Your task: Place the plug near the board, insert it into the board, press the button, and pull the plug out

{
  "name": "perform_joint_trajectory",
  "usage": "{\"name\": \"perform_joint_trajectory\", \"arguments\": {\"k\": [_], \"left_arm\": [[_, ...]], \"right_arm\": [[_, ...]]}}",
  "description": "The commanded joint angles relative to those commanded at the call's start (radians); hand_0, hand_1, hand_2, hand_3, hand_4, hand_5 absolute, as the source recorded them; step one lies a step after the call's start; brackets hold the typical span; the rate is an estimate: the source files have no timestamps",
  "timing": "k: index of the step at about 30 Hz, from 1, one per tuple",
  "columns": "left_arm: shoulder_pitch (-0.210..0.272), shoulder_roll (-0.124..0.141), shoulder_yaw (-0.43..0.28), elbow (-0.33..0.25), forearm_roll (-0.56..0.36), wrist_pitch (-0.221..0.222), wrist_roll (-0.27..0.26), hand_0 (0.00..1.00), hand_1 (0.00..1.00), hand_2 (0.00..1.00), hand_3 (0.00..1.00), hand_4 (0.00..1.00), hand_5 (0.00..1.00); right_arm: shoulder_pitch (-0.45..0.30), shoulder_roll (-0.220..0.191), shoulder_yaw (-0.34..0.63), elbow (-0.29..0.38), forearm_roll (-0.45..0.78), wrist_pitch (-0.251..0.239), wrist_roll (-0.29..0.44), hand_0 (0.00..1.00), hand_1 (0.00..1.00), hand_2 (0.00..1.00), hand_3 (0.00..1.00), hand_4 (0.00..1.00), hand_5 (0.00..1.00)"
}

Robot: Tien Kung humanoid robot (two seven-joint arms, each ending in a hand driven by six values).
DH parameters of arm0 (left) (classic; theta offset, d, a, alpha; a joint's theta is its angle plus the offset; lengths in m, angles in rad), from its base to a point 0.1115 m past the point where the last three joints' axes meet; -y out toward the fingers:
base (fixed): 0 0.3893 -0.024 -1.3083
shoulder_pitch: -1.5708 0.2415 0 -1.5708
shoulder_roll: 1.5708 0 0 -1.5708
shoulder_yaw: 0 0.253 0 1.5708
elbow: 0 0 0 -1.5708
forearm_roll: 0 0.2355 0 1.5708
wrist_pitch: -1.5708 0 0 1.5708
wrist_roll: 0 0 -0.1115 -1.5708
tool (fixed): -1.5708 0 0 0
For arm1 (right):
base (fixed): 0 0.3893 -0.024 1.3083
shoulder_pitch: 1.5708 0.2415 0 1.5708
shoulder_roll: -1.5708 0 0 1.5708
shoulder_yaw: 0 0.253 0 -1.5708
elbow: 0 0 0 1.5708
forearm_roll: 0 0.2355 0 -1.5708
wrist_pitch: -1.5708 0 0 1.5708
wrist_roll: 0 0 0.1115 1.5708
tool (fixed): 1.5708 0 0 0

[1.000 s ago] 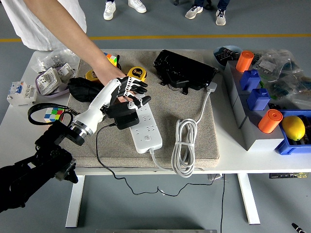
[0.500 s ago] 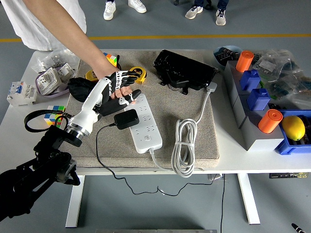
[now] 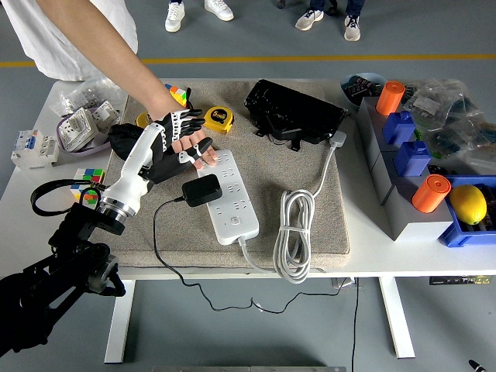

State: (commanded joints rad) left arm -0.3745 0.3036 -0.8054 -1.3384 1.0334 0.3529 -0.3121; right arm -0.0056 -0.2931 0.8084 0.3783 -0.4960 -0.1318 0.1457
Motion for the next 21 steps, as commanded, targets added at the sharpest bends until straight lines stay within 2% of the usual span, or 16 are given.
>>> {"name": "perform_joint_trajectory", "arguments": {"k": [21], "left_arm": [[0.004,0.004,-0.005,-0.004,0.005,0.001,0.001,0.753,0.747,0.752,0.73,0.84,0.456]], "right_arm": [[-0.005,-0.005,-0.006,0.001,0.0,0.0,0.003,0.612,0.633,0.649,0.553,0.998,0.47]]}}
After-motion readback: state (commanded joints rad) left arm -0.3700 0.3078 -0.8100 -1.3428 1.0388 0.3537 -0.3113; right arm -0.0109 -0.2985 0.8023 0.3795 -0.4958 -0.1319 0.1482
